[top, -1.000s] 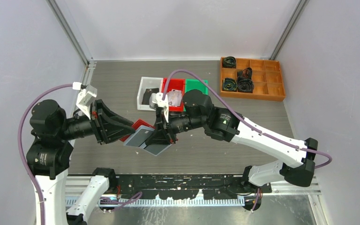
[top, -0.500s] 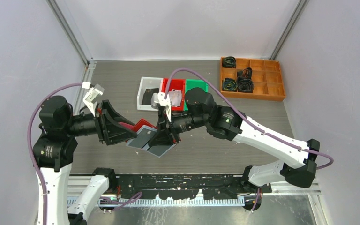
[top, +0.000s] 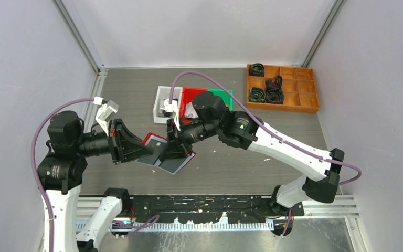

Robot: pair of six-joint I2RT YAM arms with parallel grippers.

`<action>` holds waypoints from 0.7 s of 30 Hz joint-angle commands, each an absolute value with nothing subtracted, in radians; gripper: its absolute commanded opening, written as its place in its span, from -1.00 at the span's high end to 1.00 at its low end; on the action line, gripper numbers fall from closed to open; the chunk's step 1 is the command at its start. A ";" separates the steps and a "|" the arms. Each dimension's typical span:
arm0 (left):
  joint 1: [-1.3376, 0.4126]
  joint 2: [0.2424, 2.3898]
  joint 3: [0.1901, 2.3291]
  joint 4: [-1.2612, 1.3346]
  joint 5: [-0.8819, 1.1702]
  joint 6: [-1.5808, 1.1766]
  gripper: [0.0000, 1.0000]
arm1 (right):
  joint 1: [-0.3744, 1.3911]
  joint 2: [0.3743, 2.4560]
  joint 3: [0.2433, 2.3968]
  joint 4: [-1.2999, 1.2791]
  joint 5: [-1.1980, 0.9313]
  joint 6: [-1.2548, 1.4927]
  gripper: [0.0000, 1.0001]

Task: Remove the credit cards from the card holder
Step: Remove the credit card from the card holder.

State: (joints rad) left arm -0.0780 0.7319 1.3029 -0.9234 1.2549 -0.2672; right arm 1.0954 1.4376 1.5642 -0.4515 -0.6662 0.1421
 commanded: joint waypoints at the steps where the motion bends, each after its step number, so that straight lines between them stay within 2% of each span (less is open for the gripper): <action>1: -0.074 0.710 1.244 -0.874 1.233 -0.271 0.78 | 1.086 1.431 1.605 -0.336 -0.724 0.205 0.62; 5: -0.075 0.706 1.212 -0.791 1.196 -0.345 0.98 | 1.056 1.406 1.536 -0.212 -0.754 0.277 0.19; 8: -0.075 0.704 1.210 -0.753 1.139 -0.384 1.00 | 1.010 1.353 1.452 -0.091 -0.735 0.355 -0.18; 11: -0.074 0.697 1.207 -0.717 1.052 -0.423 1.00 | 0.931 1.281 1.374 0.030 -0.666 0.470 -0.42; 17: -0.074 0.690 1.193 -0.667 0.890 -0.505 1.00 | 0.865 1.153 1.278 0.040 -0.420 0.576 -0.57; 21: -0.074 0.699 1.177 -0.640 0.868 -0.559 1.00 | 0.860 1.150 1.181 0.199 -0.524 0.758 -0.69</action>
